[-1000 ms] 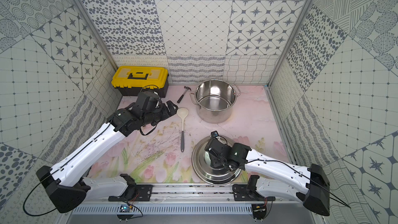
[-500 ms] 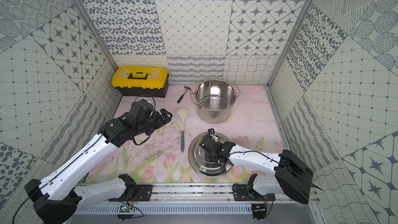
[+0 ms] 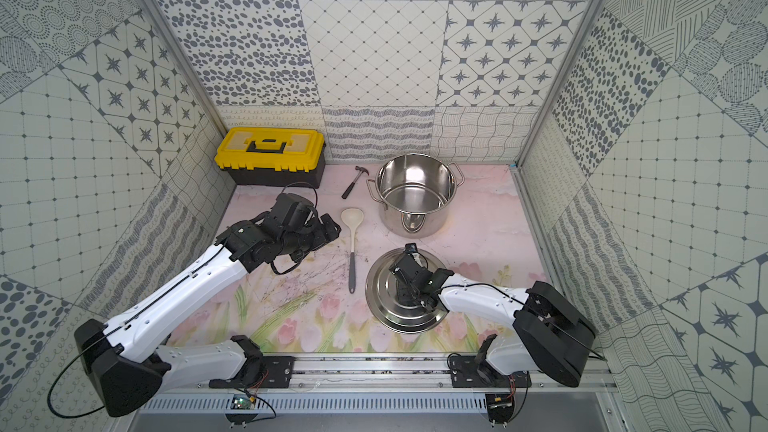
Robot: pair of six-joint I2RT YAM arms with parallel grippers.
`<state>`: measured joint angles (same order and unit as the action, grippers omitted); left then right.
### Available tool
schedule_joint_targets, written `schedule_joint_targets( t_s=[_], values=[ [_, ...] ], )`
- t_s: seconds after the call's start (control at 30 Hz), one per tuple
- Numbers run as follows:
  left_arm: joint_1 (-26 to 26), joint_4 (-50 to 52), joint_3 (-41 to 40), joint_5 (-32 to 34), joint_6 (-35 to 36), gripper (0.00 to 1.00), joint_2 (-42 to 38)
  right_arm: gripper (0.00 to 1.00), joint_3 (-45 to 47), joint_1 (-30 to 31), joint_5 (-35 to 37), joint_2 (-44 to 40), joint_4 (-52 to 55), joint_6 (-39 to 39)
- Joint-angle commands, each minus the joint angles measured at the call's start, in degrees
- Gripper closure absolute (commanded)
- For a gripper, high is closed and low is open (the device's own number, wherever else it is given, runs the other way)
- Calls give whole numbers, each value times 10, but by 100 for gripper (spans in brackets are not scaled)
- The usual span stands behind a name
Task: Stir the soup with a spoon
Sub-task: Place the lid at the center of the board, then pick up the spoon from the center of the board.
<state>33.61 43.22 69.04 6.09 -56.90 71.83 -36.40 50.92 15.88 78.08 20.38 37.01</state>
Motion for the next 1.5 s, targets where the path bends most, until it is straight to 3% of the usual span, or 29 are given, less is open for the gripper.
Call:
schedule_joint_targets(
  t_s=[0.0,0.2,0.27,0.43,0.57,0.7,0.83,1.1,1.47],
  values=[
    [-4,-5,-3,-17,35,9,35,60,24,-5,-29,-1,-13,4],
    [-4,-53,-27,-24,63,18,82,14,21,-4,-42,-9,-1,6],
    [-4,-62,-21,-31,76,23,109,4,18,-4,-38,-22,8,4],
    [1,-45,37,-35,133,37,209,3,-1,-4,-28,-58,44,-13],
    [3,3,110,-19,180,60,306,3,-26,-3,-22,-90,82,-20],
    [3,42,170,-12,207,73,388,4,-49,-3,-7,-124,111,-15],
    [2,52,183,13,211,74,426,4,-66,-5,0,-142,126,-8],
    [-7,47,192,-3,211,72,469,4,-84,-4,4,-146,141,-3],
    [-21,-5,133,-30,198,75,474,4,-94,-4,6,-151,163,-7]
  ],
)
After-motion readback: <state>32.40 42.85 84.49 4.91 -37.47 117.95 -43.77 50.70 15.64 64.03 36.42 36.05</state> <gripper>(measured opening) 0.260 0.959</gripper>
